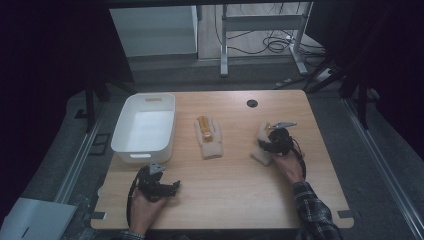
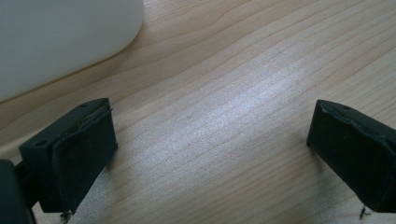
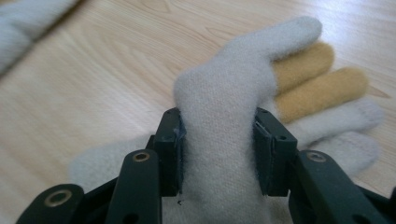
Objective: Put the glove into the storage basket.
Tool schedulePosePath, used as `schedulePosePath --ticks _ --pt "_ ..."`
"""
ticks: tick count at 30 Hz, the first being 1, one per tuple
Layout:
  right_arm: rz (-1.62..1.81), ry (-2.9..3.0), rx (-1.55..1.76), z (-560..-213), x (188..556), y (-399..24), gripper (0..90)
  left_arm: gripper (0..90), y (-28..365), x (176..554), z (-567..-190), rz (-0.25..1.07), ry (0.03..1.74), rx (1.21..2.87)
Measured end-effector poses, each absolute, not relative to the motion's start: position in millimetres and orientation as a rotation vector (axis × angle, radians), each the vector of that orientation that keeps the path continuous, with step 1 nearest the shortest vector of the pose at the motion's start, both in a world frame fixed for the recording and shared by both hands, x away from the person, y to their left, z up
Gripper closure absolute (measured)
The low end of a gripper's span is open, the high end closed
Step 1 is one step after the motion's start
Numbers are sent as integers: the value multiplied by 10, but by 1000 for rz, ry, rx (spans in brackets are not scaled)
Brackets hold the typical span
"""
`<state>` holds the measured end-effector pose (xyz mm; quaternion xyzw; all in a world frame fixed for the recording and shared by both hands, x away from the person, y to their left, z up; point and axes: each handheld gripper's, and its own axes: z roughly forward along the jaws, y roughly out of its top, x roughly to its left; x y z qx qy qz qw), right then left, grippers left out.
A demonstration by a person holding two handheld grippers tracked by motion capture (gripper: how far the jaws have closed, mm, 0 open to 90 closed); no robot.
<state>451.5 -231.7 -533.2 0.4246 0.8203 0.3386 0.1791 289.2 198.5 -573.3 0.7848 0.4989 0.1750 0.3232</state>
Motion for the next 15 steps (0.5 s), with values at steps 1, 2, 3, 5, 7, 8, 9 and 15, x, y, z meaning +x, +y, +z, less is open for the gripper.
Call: schedulePosePath --ticks 1,2,3,5,7,8,9,15 --pt "972 2322 1195 -5306 4494 -2312 583 14 1985 2892 -5733 460 1309 2060" --pt "981 2331 1180 -5269 4465 -2306 582 14 1985 2892 -5733 460 1309 2060" --pt "994 2338 1172 -5248 4444 -2298 581 14 1984 2892 -5733 460 1309 2059" --pt "1009 2364 1142 -5189 4381 -2271 577 14 1983 2892 -5733 459 1311 2057" --pt "1043 2388 1108 -5132 4308 -2225 572 14 1981 2890 -5733 458 1314 2055" --pt "1059 2406 1084 -5097 4258 -2189 570 14 1979 2890 -5734 458 1316 2051" --pt "1068 2415 1069 -5078 4226 -2164 569 14 1977 2890 -5736 458 1318 2047" --pt "1109 2504 935 -5021 3965 -1904 561 14 1978 2890 -5735 458 1317 2048"
